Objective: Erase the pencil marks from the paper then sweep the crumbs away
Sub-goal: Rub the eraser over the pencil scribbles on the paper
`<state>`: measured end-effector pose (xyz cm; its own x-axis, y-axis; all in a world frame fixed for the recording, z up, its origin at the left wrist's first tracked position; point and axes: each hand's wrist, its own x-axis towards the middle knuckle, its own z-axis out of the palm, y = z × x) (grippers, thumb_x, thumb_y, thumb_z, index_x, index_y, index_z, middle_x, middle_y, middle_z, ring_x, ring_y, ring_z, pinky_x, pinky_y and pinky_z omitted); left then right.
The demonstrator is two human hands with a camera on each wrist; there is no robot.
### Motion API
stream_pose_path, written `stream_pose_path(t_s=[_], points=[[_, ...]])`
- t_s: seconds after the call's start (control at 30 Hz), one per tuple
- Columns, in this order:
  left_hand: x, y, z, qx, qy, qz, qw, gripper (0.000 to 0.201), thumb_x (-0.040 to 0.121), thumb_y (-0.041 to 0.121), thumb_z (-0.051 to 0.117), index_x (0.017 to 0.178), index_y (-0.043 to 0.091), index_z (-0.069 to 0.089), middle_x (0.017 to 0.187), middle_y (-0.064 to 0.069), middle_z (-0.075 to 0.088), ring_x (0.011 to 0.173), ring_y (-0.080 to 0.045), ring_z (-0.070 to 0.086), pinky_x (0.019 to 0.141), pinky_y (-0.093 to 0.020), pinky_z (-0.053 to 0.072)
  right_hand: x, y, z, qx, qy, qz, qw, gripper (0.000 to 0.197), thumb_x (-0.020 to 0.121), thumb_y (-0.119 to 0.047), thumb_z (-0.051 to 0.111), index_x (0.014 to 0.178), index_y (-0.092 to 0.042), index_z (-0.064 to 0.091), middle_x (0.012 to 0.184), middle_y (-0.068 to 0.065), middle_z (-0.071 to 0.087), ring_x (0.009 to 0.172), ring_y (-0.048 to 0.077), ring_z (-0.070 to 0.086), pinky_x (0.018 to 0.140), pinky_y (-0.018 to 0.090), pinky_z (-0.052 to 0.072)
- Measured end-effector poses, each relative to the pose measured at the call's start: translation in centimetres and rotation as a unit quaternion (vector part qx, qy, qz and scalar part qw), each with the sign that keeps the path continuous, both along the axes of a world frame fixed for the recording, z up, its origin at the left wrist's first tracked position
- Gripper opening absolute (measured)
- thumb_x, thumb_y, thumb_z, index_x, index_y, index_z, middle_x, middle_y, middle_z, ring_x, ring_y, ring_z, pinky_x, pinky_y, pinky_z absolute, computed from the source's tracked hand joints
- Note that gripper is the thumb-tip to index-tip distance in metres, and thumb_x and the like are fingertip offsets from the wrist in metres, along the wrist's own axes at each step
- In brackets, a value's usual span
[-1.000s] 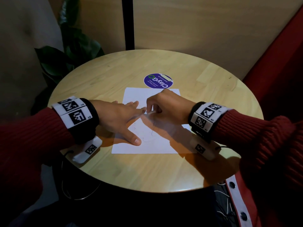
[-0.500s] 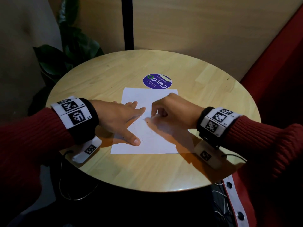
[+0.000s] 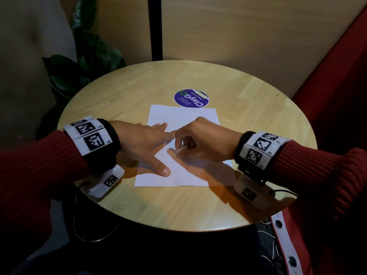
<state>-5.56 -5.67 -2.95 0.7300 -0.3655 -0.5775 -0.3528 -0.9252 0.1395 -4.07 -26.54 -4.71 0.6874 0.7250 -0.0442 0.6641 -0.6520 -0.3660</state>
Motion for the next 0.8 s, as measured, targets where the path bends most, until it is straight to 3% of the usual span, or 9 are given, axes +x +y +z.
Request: stream_pose_path(t_s=[0.07, 0.13, 0.27, 0.37, 0.43, 0.53, 0.7, 0.8], points=[[-0.1, -0.1, 0.0, 0.018, -0.001, 0.004, 1.000, 0.120, 0.086, 0.072, 0.072, 0.170, 0.042, -0.008, 0.180, 0.001, -0.020, 0.167, -0.019, -0.010, 0.131, -0.038, 0.012, 1.2, -0.3, 0.1, -0.004, -0.033, -0.046, 0.998, 0.006, 0.085, -0.020, 0.072, 0.090, -0.017, 0.075, 0.074, -0.005, 0.072, 0.068, 0.013, 0.061, 0.063, 0.025, 0.044], [-0.2, -0.3, 0.1, 0.023, -0.003, 0.008, 1.000, 0.121, 0.086, 0.073, 0.071, 0.170, 0.043, -0.010, 0.179, 0.003, -0.020, 0.167, -0.019, -0.010, 0.132, -0.038, 0.010, 1.5, -0.3, 0.3, -0.001, -0.032, -0.063, 0.997, 0.004, 0.084, -0.017, 0.072, 0.088, -0.016, 0.074, 0.074, -0.003, 0.072, 0.069, 0.015, 0.064, 0.064, 0.027, 0.045], [0.0, 0.2, -0.1, -0.014, 0.005, -0.006, 1.000, 0.107, 0.084, 0.075, 0.073, 0.165, 0.054, 0.006, 0.180, -0.004, -0.016, 0.167, -0.019, -0.014, 0.133, -0.046, 0.008, -0.6, 0.5, 0.4, -0.016, 0.018, 0.024, 0.999, 0.004, 0.088, -0.023, 0.076, 0.087, -0.020, 0.074, 0.071, -0.009, 0.071, 0.066, 0.007, 0.063, 0.064, 0.023, 0.049], [0.1, -0.1, -0.1, 0.023, -0.003, -0.002, 1.000, 0.118, 0.085, 0.076, 0.069, 0.170, 0.044, -0.007, 0.180, 0.001, -0.019, 0.167, -0.021, -0.011, 0.132, -0.043, 0.010, 0.8, -0.1, 0.4, -0.011, -0.044, -0.040, 0.998, 0.008, 0.086, -0.021, 0.070, 0.091, -0.016, 0.076, 0.073, -0.006, 0.069, 0.071, 0.016, 0.063, 0.065, 0.028, 0.046], [0.2, -0.1, -0.3, 0.022, -0.005, -0.001, 1.000, 0.119, 0.085, 0.076, 0.070, 0.170, 0.043, -0.006, 0.180, 0.001, -0.019, 0.167, -0.020, -0.011, 0.132, -0.042, 0.011, 0.5, -0.2, 0.4, 0.012, -0.021, -0.038, 0.999, 0.008, 0.086, -0.023, 0.072, 0.090, -0.017, 0.075, 0.070, -0.010, 0.066, 0.067, 0.012, 0.063, 0.064, 0.025, 0.044], [0.7, 0.6, -1.1, -0.021, 0.000, -0.007, 1.000, 0.111, 0.080, 0.080, 0.074, 0.167, 0.048, 0.013, 0.181, -0.003, -0.014, 0.166, -0.017, -0.016, 0.134, -0.046, 0.009, -1.6, 0.2, 0.3, 0.015, 0.031, 0.038, 0.999, 0.009, 0.090, -0.027, 0.076, 0.089, -0.018, 0.075, 0.067, -0.014, 0.065, 0.062, 0.004, 0.060, 0.060, 0.012, 0.040], [0.9, 0.3, -0.9, -0.015, -0.002, -0.010, 1.000, 0.114, 0.082, 0.076, 0.074, 0.168, 0.048, 0.006, 0.180, -0.004, -0.016, 0.166, -0.017, -0.016, 0.133, -0.042, 0.010, -1.8, 0.4, 0.3, 0.023, -0.002, 0.006, 1.000, 0.008, 0.086, -0.020, 0.074, 0.092, -0.016, 0.075, 0.070, -0.010, 0.067, 0.062, 0.006, 0.058, 0.063, 0.026, 0.045], [0.8, 0.3, -1.0, -0.005, 0.004, 0.001, 1.000, 0.124, 0.082, 0.074, 0.075, 0.170, 0.044, -0.006, 0.180, -0.002, -0.018, 0.166, -0.017, -0.017, 0.132, -0.038, 0.009, -3.0, 0.7, 0.1, 0.022, 0.032, 0.045, 0.998, 0.005, 0.088, -0.022, 0.075, 0.091, -0.017, 0.076, 0.067, -0.014, 0.064, 0.062, 0.002, 0.059, 0.061, 0.016, 0.045]])
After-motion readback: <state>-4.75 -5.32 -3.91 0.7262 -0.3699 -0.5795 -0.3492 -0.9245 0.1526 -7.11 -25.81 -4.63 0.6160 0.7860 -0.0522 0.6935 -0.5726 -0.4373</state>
